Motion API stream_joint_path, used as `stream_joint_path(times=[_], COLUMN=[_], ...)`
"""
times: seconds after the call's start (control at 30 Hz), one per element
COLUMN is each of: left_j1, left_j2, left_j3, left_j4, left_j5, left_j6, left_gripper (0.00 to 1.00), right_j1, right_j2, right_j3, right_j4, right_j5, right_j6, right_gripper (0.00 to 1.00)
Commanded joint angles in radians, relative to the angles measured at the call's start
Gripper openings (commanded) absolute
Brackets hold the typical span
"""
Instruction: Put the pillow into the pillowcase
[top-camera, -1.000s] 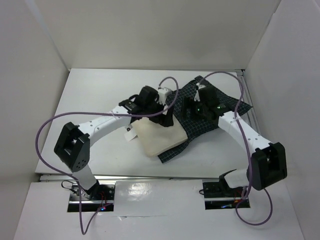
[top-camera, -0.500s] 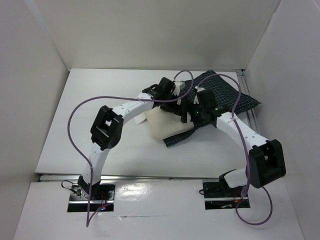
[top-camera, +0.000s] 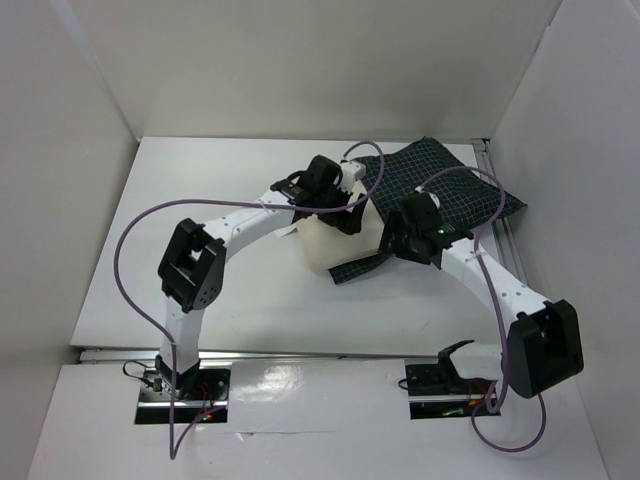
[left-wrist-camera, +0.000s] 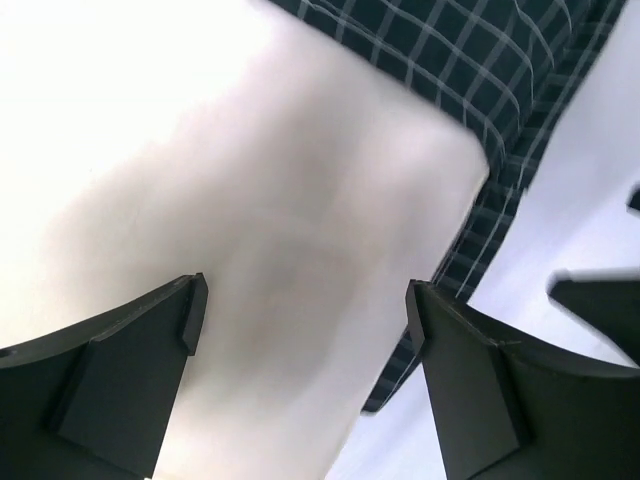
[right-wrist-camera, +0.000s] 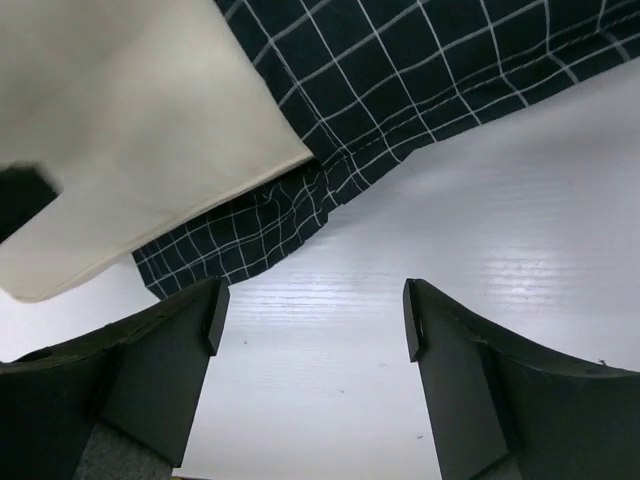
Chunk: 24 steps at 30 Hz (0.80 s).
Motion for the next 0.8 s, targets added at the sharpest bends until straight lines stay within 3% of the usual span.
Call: stream_joint_path(times=[0.0, 0.17, 0.23, 0.43, 0.6, 0.77], left_j1=[-0.033, -0.065, -0.08, -0.154, -0.163, -0.163], left_j2=[-0.094, -0.116, -0.116, -0.065, -0.012, -0.024], left_j3=[-0.056, -0.112, -0.122, -0.081, -0.03, -0.016], left_j4=[-0.034, -0.034, -0.034, -0.056, -0.086, -0.074], left_j5=[-0.07, -0.07, -0.079, -0.162, -0.235, -0.243], left_j6=[0.12, 0.14, 0.15, 0.168, 0.157, 0.137], left_gripper=[1.0, 1.0, 1.0, 1.0, 1.0, 1.0], right_j1=[-0.002, -0.012, -0.036, -0.059, -0.07, -0.07], right_j2=[0.041, 0.119, 0.129, 0.149, 0.173, 0.123], right_j3=[-0.01, 0.004, -0.007, -0.026, -0.015, -0.039], right_j4=[0.048, 0.083, 0.131, 0.26, 0.243, 0.211], right_j5=[0.007, 0.123, 0.097, 0.04, 0.03, 0.03], right_j6=[0.057, 0.108, 0.097, 0.059, 0.059, 0.059], right_gripper=[0.82, 0.72, 0.68, 0.68, 0.53, 0.55])
